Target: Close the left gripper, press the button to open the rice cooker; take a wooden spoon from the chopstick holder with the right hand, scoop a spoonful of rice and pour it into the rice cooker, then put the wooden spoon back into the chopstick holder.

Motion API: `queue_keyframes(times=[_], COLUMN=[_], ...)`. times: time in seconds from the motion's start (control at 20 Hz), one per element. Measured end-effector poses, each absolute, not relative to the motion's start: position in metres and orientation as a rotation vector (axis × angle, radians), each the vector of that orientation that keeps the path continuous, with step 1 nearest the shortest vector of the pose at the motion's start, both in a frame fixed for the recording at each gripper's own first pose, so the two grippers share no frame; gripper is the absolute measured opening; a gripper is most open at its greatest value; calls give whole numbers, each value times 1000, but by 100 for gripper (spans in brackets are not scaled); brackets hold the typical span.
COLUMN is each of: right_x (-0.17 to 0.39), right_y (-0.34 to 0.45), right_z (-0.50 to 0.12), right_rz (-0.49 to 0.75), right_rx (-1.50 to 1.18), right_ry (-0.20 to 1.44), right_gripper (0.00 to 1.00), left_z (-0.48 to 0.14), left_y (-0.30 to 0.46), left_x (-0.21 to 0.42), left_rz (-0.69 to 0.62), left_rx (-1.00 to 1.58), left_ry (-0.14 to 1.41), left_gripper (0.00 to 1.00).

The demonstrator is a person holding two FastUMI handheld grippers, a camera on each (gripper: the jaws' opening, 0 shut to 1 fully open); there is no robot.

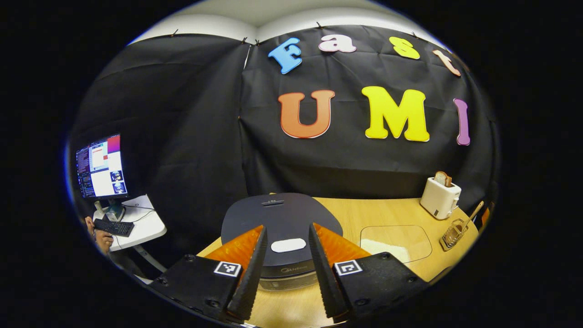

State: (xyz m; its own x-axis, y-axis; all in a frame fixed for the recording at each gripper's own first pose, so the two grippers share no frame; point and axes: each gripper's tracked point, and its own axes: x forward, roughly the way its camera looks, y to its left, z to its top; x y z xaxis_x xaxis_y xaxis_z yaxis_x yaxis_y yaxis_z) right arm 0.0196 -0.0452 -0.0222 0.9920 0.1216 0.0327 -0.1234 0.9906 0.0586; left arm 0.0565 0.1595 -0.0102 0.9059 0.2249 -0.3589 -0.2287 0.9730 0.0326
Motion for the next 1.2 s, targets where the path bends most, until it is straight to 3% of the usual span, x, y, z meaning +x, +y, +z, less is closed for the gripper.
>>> queue_keyframes(times=[0.05, 0.2, 0.5, 0.7, 1.0, 1.05, 1.2], right_x=[21, 24, 29, 35, 41, 42, 41], right_y=[-48, -51, -61, -64, -52, -53, -64], right_z=[-22, -27, -35, -41, -64, -66, -58], right_rz=[121, 130, 128, 124, 154, 153, 130], right_rx=[69, 103, 128, 145, 190, 187, 171], right_ry=[-30, -29, -13, -7, 47, 55, 36], right_gripper=[94, 95, 92, 95, 92, 99, 96], left_z=[-16, -30, -53, -58, -65, -62, -60], left_y=[162, 160, 161, 161, 159, 160, 162], left_x=[59, 67, 81, 83, 79, 81, 82], left_rz=[235, 223, 216, 227, 212, 212, 232], left_rx=[-18, -66, -154, -170, -149, -134, -175], left_ry=[404, 478, 569, 584, 582, 568, 565], left_gripper=[56, 33, 6, 3, 4, 4, 3])
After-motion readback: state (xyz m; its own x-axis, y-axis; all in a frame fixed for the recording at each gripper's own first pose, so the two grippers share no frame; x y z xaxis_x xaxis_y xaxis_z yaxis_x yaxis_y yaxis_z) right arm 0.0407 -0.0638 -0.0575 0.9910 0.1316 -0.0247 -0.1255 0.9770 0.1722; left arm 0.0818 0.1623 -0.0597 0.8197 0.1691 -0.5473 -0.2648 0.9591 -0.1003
